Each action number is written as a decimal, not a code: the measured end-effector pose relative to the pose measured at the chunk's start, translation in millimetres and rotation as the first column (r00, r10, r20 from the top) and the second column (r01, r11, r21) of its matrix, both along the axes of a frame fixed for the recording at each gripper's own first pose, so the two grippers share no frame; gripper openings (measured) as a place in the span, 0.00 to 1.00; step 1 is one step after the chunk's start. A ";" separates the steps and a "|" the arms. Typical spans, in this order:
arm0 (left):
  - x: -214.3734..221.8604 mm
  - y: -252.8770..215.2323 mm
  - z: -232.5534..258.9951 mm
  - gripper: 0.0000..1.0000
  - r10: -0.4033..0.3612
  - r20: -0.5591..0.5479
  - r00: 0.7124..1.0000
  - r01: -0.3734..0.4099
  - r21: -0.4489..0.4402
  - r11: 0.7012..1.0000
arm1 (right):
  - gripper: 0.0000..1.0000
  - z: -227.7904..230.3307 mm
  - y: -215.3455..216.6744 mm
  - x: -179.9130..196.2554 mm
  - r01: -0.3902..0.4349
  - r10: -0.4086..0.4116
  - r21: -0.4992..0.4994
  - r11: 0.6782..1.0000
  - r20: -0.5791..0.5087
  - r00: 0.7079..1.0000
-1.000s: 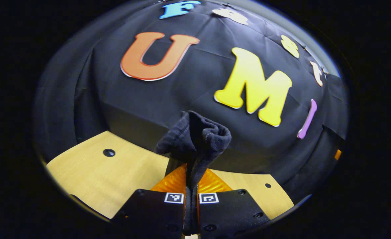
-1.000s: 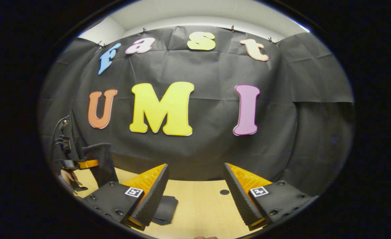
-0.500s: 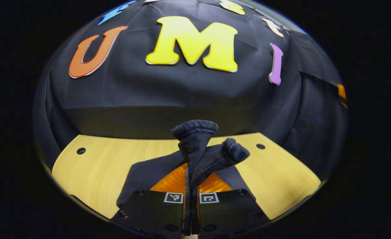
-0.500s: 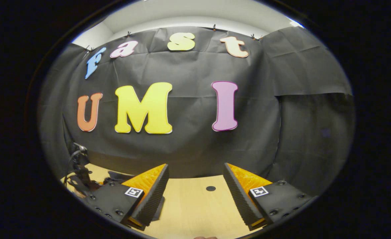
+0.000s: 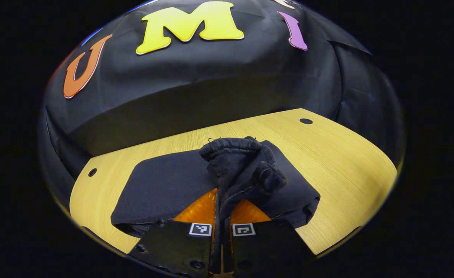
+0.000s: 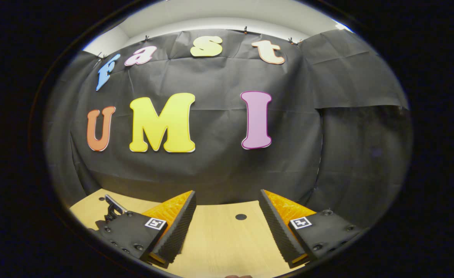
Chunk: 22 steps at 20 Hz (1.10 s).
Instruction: Grasp the waist and the cuffs of the jeans and fold them to make the two legs overlap; first hold the waist and fold one-third of the jeans toward the cuffs, then hold the cuffs and fold the remaining one-third in the same direction to finish folding.
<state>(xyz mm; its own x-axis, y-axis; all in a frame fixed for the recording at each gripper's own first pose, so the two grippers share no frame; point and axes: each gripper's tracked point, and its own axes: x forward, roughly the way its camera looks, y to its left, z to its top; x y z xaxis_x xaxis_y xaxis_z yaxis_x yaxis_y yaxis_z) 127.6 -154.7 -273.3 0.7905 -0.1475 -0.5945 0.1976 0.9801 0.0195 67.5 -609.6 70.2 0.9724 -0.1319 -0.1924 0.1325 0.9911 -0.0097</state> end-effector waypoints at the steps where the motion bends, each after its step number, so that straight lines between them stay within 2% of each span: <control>1: -2.3 -3.4 -1.8 0.06 -0.010 -0.009 1.000 0.009 -0.008 1.000 | 1.00 -0.6 0.0 0.6 0.000 0.000 0.002 1.000 -0.003 1.000; 3: -5.1 -11.5 -1.6 0.13 -0.028 -0.022 0.999 0.027 -0.036 0.999 | 1.00 -0.8 1.6 0.4 -0.001 0.001 0.003 1.000 -0.003 1.000; 5: -10.2 -26.1 3.9 0.48 -0.054 -0.032 0.998 0.051 -0.083 0.995 | 0.98 -0.7 3.6 1.0 -0.005 0.005 0.001 1.000 -0.005 1.000; 7: -15.7 -34.8 13.3 0.84 -0.060 -0.017 0.998 0.059 -0.085 0.995 | 0.98 0.5 6.5 1.5 -0.009 0.009 0.001 1.000 -0.005 1.000; 10: -29.7 -52.0 30.7 0.84 -0.064 -0.002 0.998 0.063 -0.152 0.986 | 0.98 1.6 11.5 1.0 -0.016 0.016 0.007 1.000 -0.003 1.000; 11: -35.8 -63.0 36.8 0.96 -0.082 -0.004 0.997 0.079 -0.196 0.977 | 0.98 1.3 13.8 2.6 -0.018 0.018 0.012 1.000 -0.003 1.000; 12: -42.3 -72.9 44.2 0.84 -0.097 -0.004 0.995 0.094 -0.236 0.967 | 0.98 2.5 16.5 2.2 -0.022 0.022 0.018 1.000 -0.002 1.000; 14: -52.3 -80.2 62.0 0.85 -0.110 0.022 0.994 0.112 -0.263 0.958 | 0.98 4.7 24.6 2.9 -0.034 0.034 0.021 0.999 0.003 0.999; 16: -59.5 -78.1 85.2 0.94 -0.103 0.056 0.993 0.114 -0.287 0.951 | 1.00 6.2 35.4 3.8 -0.052 0.051 0.021 0.998 0.010 0.999; 19: -69.0 -57.0 121.2 0.94 -0.063 0.123 0.990 0.098 -0.306 0.947 | 0.98 0.5 58.1 4.9 -0.084 0.084 0.041 0.996 0.007 0.996; 22: -74.5 -14.6 157.1 0.96 0.012 0.194 0.981 0.047 -0.300 0.953 | 0.99 -10.8 94.7 5.6 -0.135 0.136 0.087 0.987 -0.004 0.991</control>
<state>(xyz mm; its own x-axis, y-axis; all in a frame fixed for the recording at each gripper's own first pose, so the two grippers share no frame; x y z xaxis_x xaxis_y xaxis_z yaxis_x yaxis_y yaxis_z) 53.1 -169.3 -116.2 0.8806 -0.3112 -0.3574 0.2365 0.9421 -0.2376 73.1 -514.9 59.4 0.9782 0.0187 -0.2070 -0.0029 0.9971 0.0763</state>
